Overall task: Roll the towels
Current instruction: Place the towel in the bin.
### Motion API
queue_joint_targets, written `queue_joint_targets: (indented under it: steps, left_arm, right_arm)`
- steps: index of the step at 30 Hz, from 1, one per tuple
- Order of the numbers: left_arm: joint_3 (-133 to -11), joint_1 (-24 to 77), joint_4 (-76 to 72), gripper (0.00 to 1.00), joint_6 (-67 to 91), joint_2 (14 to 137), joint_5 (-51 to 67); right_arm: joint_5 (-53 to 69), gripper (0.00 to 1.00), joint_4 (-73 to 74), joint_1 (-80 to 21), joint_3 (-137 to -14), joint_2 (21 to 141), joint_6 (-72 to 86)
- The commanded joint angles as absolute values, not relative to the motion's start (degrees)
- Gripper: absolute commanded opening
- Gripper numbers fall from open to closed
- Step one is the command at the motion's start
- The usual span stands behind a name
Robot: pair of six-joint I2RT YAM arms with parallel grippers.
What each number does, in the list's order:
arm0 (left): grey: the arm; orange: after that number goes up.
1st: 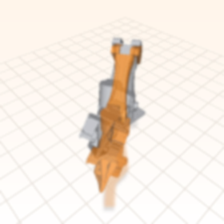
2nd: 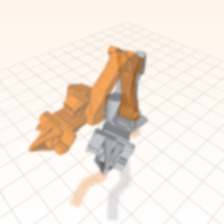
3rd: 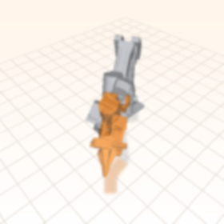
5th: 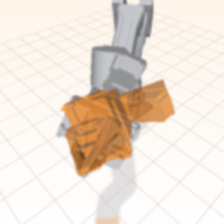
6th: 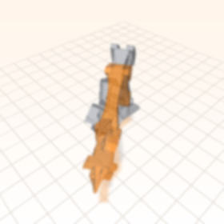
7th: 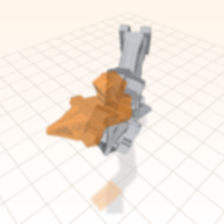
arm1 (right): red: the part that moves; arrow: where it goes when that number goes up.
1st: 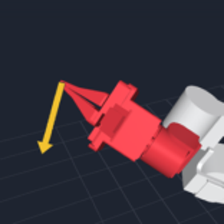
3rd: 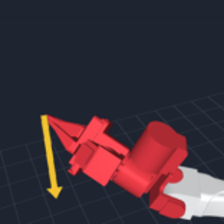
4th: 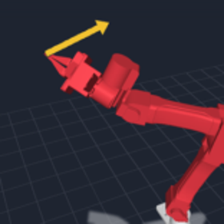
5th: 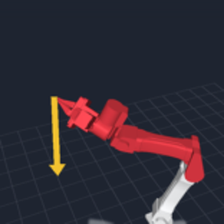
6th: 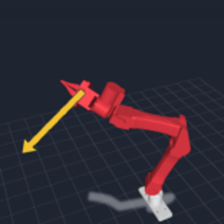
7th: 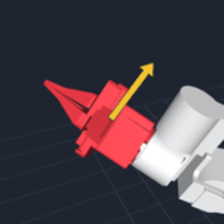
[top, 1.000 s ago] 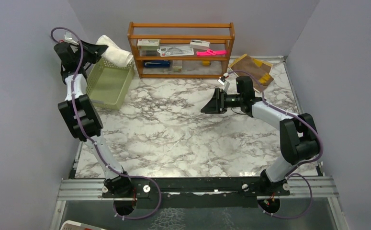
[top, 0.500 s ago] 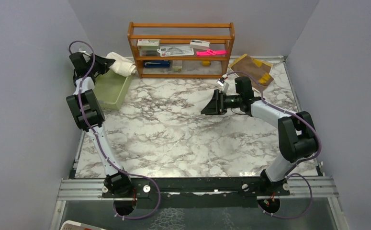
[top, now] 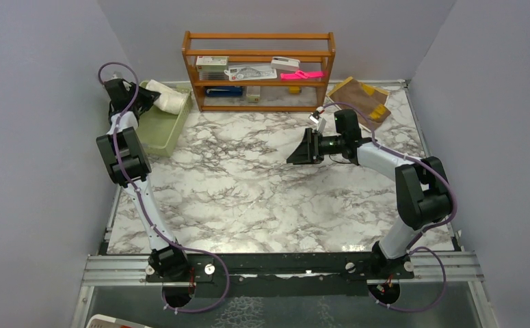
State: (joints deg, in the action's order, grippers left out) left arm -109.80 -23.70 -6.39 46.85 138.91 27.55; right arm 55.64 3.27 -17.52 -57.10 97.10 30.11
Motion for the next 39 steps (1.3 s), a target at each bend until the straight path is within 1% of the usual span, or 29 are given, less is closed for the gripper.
queue_joint_targets:
  steps: [1,3,5,6,8,9,11,14,15,16,21,26,27,29,32,33,36,39]
  left_arm:
    - [-111.03,-26.49,-2.89,0.14,48.78,140.52,18.11]
    - [-111.25,-26.54,-1.3,0.16,48.24,140.36,16.79]
    - [-110.79,-26.5,-0.8,0.25,48.02,139.68,16.19]
    - [-110.7,-26.54,-0.56,0.34,47.91,139.43,16.17]
    - [-110.93,-26.54,0.21,0.61,47.9,139.18,16.73]
    - [-111.25,-26.54,0.82,0.71,47.82,139.1,17.19]
    - [-111.66,-26.47,2.46,0.76,47.64,138.62,17.53]
    - [-110.89,-26.37,3.34,0.79,47.64,136.82,17.77]
    - [-110.69,-26.28,3.83,0.92,47.57,136.1,17.64]
    - [-110.54,-26.21,4.36,0.96,47.44,135.27,17.4]
    - [-114.29,-24.21,14.63,0.98,42.56,131.69,10.74]
    - [-114.13,-23.44,20.91,0.99,40.57,127.41,5.77]
    - [-113.43,-23.2,21.5,0.99,40.26,126.35,5.5]
    - [-112.51,-22.28,22.75,0.99,39.05,124.31,5.17]
    - [-110.67,-19.84,23.44,0.99,37.52,120.28,4.23]
    - [-110.18,-18.95,23.43,0.99,37.1,119.04,3.96]
    - [-109.46,-15.49,23.55,0.99,35.12,115.6,4.23]
    - [-107.37,-12.82,23.58,0.99,33.94,111.46,4.66]
  right_arm:
    - [54.95,0.58,3.81,-17.31,-58.27,97.66,28.79]
    - [54.78,0.58,4.02,-17.31,-58.19,97.42,28.59]
    - [54.76,0.58,3.96,-17.25,-58.1,97.22,28.56]
    - [54.76,0.58,3.88,-17.3,-58.1,97.26,28.56]
    - [54.96,0.58,3.83,-17.31,-58.1,97.28,28.63]
    - [55.01,0.58,3.8,-17.27,-58.1,97.25,28.65]
    - [55.11,0.58,3.65,-17.39,-58.02,96.91,28.65]
    - [55.06,0.58,3.55,-17.4,-57.76,96.23,28.66]
    - [55.03,0.58,3.43,-17.39,-57.68,95.95,28.65]
    - [55.02,0.58,3.29,-17.4,-57.54,95.62,28.72]
    - [53.02,0.58,5.01,-17.4,-59.27,94.26,27.73]
    - [49.82,0.59,5.1,-17.4,-61.12,91.43,27.93]
    - [48.44,0.62,4.92,-17.4,-61.2,90.48,27.74]
    - [44.27,0.71,5.07,-17.36,-61.62,88.29,26.37]
    - [32.15,0.97,5.27,-17.32,-61.29,83.71,25.06]
    - [27.87,1.0,5.05,-17.31,-60.83,82.08,23.98]
    - [14.68,1.0,6.01,-16.38,-59.57,78.61,22.48]
    - [7.89,1.0,6.77,-11.31,-57.97,77.3,24.26]
